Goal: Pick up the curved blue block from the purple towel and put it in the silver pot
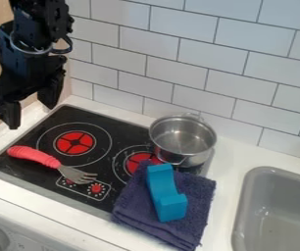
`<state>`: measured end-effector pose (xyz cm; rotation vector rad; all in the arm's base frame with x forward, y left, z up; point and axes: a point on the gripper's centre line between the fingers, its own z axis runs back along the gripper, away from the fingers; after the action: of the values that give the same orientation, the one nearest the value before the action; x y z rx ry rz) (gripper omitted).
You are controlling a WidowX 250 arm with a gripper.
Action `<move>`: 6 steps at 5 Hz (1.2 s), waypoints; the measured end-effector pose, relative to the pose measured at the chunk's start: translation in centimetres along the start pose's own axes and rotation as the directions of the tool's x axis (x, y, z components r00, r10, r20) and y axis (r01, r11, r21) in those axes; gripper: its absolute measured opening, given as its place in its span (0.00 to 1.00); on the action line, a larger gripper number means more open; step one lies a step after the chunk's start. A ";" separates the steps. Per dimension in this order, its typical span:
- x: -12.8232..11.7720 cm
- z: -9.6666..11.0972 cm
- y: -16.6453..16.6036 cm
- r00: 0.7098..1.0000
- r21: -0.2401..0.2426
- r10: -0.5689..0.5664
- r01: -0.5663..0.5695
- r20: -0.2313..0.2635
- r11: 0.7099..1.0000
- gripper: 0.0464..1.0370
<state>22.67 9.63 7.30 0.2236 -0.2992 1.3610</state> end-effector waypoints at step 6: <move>-5.7 1.5 -1.5 0.964 -0.015 -0.255 0.255 -0.078 0.967 0.96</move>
<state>23.02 3.57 6.77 0.1964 -0.1989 1.1109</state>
